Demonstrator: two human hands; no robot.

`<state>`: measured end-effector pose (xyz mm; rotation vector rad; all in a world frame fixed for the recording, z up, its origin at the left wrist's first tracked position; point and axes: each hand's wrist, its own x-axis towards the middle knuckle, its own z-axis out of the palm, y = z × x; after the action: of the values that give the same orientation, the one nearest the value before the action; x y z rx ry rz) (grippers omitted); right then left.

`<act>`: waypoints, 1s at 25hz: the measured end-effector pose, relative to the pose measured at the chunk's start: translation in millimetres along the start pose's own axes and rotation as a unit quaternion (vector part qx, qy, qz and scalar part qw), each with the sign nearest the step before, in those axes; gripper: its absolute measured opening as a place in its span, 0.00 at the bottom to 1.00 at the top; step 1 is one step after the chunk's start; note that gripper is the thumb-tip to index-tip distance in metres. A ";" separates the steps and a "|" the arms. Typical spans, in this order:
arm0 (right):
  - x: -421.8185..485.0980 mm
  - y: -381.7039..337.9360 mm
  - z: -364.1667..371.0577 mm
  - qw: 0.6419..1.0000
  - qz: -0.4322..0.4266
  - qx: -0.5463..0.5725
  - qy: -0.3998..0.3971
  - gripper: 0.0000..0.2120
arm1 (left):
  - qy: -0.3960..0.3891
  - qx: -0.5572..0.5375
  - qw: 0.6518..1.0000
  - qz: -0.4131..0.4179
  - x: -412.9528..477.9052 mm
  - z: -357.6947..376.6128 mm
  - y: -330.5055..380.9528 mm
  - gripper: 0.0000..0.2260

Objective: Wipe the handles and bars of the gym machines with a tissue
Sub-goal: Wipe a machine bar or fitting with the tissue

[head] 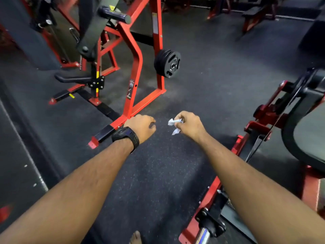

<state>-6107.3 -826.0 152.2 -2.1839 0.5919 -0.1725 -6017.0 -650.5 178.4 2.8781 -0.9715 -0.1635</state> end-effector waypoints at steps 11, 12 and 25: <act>112.8 4.8 48.6 0.973 0.164 0.077 0.144 0.03 | -0.069 -0.051 0.986 0.145 183.4 35.9 -54.1 0.13; 120.4 3.4 52.9 0.971 0.169 0.081 0.151 0.02 | -0.074 -0.064 0.985 0.145 192.2 37.4 -61.6 0.13; 292.0 7.5 -5.8 0.966 0.140 0.040 0.213 0.10 | -0.042 -0.081 0.973 0.214 388.8 0.6 -51.5 0.14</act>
<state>-5855.2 -971.5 126.9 -1.9655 1.1063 -0.5129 -5678.8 -846.3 144.1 2.4633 -1.4872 -0.3136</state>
